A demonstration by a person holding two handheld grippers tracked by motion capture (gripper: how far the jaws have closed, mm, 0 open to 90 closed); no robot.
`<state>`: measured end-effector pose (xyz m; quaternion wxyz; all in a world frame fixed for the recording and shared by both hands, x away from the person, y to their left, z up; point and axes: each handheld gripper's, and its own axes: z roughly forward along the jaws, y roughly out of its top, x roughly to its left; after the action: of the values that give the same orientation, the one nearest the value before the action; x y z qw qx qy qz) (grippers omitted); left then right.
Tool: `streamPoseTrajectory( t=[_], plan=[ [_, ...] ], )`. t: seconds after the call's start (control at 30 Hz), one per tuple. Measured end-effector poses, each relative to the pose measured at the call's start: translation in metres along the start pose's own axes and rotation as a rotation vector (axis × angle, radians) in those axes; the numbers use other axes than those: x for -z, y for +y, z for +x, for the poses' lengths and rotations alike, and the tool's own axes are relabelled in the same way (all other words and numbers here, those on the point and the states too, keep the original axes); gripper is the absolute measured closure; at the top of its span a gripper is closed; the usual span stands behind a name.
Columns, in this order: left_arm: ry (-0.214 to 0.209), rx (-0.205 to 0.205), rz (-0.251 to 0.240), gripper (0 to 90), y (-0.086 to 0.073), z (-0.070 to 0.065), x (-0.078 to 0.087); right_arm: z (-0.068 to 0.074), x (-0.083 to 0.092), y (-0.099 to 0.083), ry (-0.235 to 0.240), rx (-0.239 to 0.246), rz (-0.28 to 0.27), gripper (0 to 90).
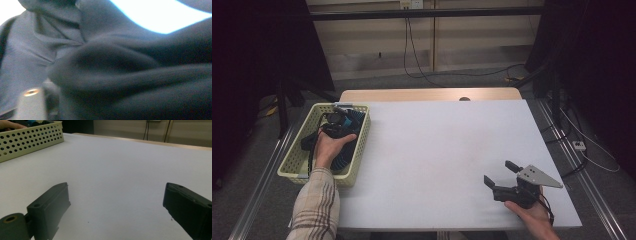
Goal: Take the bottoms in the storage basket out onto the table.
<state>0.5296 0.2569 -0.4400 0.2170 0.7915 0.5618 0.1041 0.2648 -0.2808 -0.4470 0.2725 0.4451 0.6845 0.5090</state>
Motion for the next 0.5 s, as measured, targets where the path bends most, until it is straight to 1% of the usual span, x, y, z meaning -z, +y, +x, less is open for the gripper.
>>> streamPoseTrajectory(
  t=[0.03, 0.07, 0.17, 0.2, 0.23, 0.27, 0.3, 0.33, 0.37, 0.4, 0.43, 0.47, 0.5],
  plan=[
    [-0.015, -0.004, 0.017, 33.6, 0.0009, -0.0004, 0.0021, 0.0005, 0.0, 0.0, 0.001, 0.002, 0.001, 6.6],
    [-0.024, -0.002, 0.014, 33.6, 0.0009, -0.0011, 0.0027, 0.0005, 0.0, 0.0, 0.001, 0.002, 0.001, 6.6],
    [-0.053, 0.008, 0.019, 49.4, 0.0004, -0.004, 0.0051, 0.0008, 0.0005, 0.0002, -0.001, 0.003, -0.005, 6.8],
    [-0.06, 0.012, 0.01, 55.3, -0.0007, -0.0052, 0.0049, 0.0006, 0.0006, 0.0001, -0.001, 0.003, -0.005, 6.9],
    [-0.066, 0.004, 0.011, 59.4, -0.0009, -0.0053, 0.0052, 0.0003, 0.0005, 0.0, 0.0, 0.003, -0.004, 6.9],
    [-0.073, 0.006, 0.021, 62.3, -0.0005, -0.0053, 0.0059, 0.0002, 0.0002, 0.0, 0.001, 0.004, -0.001, 6.9],
    [-0.08, 0.022, 0.013, 64.9, -0.0009, -0.0056, 0.0053, 0.0003, 0.0, 0.0, 0.001, 0.003, 0.0, 6.9],
    [-0.086, 0.029, 0.017, 66.8, -0.0008, -0.0051, 0.0056, 0.0005, -0.0001, 0.0, 0.001, 0.004, 0.0, 6.9],
    [-0.082, 0.03, 0.015, 68.0, -0.0007, -0.0055, 0.0056, 0.0007, -0.0001, 0.0001, 0.003, 0.005, 0.0, 6.9],
    [-0.079, 0.034, 0.023, 69.2, 0.0, -0.0064, 0.0067, 0.0009, 0.0, 0.0002, 0.001, 0.006, -0.001, 6.9],
    [-0.07, 0.029, 0.018, 70.0, 0.0003, -0.0069, 0.0066, 0.0008, 0.0001, 0.0001, 0.001, 0.005, -0.001, 6.9],
    [-0.067, 0.024, 0.034, 70.4, 0.0013, -0.0074, 0.0079, 0.0004, 0.0001, 0.0001, -0.001, 0.003, 0.001, 6.9],
    [-0.056, 0.038, 0.032, 70.7, 0.0017, -0.0102, 0.0085, -0.0001, -0.0001, 0.0, -0.002, 0.0, 0.001, 6.9]
  ],
)
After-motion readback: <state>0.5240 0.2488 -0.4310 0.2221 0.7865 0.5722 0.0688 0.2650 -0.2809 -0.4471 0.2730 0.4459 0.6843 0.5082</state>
